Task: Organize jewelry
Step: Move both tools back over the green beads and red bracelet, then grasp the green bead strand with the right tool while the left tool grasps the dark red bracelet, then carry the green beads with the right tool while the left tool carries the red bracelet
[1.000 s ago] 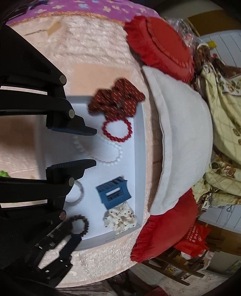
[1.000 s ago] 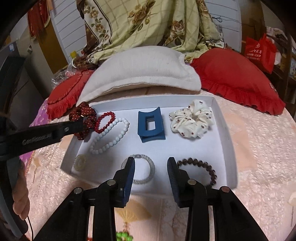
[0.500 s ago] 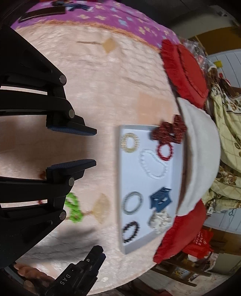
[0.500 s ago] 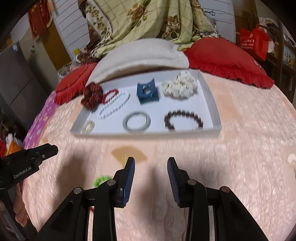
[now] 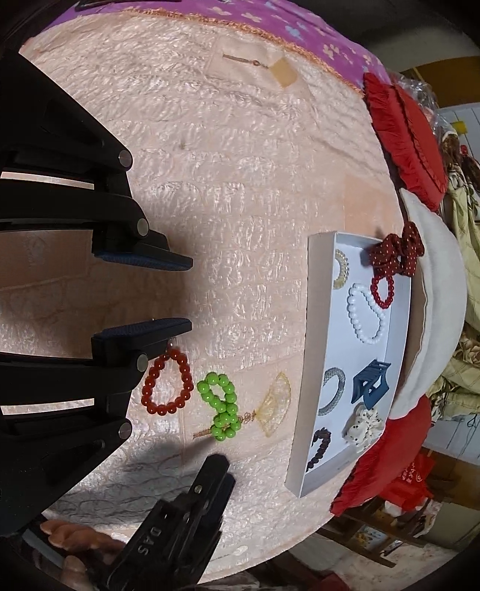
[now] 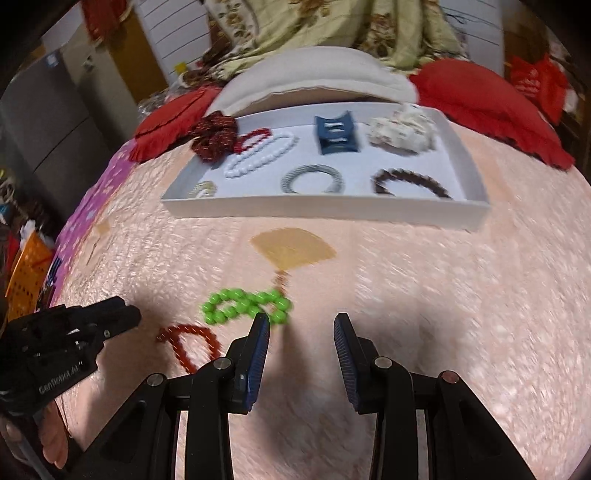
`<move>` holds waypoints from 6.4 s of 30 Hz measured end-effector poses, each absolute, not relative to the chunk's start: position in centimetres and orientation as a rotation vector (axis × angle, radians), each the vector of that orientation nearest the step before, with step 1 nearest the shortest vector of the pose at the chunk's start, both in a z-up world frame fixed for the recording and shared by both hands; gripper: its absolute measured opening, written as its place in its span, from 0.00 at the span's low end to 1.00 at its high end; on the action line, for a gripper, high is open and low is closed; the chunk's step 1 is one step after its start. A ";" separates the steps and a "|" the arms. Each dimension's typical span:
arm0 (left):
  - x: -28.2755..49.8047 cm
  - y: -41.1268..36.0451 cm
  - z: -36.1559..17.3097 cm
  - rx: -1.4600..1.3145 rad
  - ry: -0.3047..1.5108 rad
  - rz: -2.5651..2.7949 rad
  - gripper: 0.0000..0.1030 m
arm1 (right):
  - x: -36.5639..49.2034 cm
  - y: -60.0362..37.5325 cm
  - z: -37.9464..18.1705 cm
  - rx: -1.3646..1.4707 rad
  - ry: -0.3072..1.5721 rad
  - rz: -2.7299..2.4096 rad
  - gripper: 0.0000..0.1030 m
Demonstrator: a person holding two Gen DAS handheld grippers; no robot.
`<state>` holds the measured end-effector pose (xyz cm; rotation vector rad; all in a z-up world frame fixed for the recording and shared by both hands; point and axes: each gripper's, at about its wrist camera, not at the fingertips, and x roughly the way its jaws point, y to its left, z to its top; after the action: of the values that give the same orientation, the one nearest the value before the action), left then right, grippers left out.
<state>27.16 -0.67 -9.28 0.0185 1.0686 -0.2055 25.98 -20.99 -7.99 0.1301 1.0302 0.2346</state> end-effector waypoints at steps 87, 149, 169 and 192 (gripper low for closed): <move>18.8 -1.0 -1.1 0.106 0.844 -0.194 0.06 | 17.0 -25.1 -0.4 0.273 0.842 0.204 0.08; 23.0 -1.4 -1.2 0.175 0.869 -0.140 0.06 | 20.6 -22.5 1.4 0.197 0.831 0.227 0.08; 27.0 -1.7 -2.9 0.207 0.893 -0.113 0.06 | 24.5 -23.1 1.4 0.158 0.829 0.207 0.08; 31.2 -2.7 -1.7 0.274 0.837 -0.086 0.06 | 28.5 -23.0 1.9 0.070 0.816 0.195 0.08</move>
<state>31.24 -2.74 -1.66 0.2744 0.8367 -0.0856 28.51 -22.99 1.90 0.0702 0.8159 0.1948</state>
